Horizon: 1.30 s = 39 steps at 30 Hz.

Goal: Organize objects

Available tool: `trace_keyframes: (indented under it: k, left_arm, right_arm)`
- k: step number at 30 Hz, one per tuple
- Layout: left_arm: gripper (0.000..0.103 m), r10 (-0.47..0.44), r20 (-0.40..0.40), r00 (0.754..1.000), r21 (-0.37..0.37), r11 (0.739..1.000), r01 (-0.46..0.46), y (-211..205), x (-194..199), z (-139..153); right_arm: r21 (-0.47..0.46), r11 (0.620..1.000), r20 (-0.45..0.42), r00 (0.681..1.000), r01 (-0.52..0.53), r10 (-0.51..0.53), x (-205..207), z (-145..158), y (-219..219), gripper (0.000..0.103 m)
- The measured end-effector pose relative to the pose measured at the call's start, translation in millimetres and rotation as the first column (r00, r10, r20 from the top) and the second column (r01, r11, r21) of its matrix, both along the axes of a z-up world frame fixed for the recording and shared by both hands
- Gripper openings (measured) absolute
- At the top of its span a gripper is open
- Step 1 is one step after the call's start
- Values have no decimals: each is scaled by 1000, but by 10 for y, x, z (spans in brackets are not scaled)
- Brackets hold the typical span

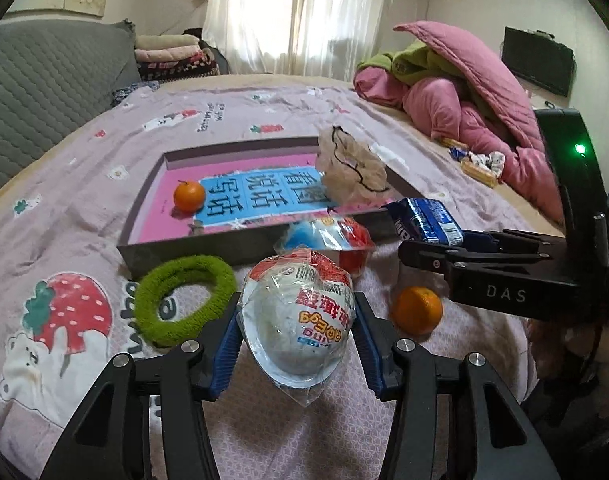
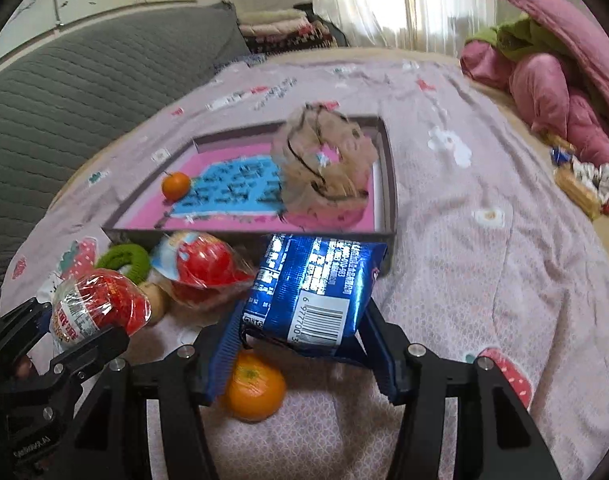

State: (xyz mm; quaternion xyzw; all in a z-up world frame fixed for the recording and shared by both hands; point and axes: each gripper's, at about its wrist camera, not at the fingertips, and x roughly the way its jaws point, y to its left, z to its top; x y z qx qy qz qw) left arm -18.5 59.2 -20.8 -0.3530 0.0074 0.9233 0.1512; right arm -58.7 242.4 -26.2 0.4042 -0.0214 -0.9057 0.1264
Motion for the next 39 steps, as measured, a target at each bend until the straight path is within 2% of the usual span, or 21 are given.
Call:
trace_keyframes:
  k: [4, 16, 23, 33, 39]
  left_arm:
    - [53, 21, -33, 999, -2, 1000, -21, -63, 17, 87]
    - [53, 58, -99, 993, 2, 998, -58, -247, 46, 383]
    - [53, 76, -91, 993, 12, 997, -75, -366, -13, 506]
    - [53, 136, -119, 984, 27, 991, -133, -618, -149, 790]
    - [53, 153, -111, 982, 35, 988, -150, -717, -188, 836]
  right_arm:
    - [-15, 1000, -23, 1000, -9, 9, 18, 59, -33, 57]
    - [26, 999, -86, 996, -33, 35, 114, 258, -183, 57]
    - [25, 999, -117, 992, -47, 49, 161, 432, -265, 57]
    - [35, 998, -158, 986, -47, 52, 242, 654, -333, 57]
    - [44, 998, -185, 981, -52, 60, 242, 801, -385, 57]
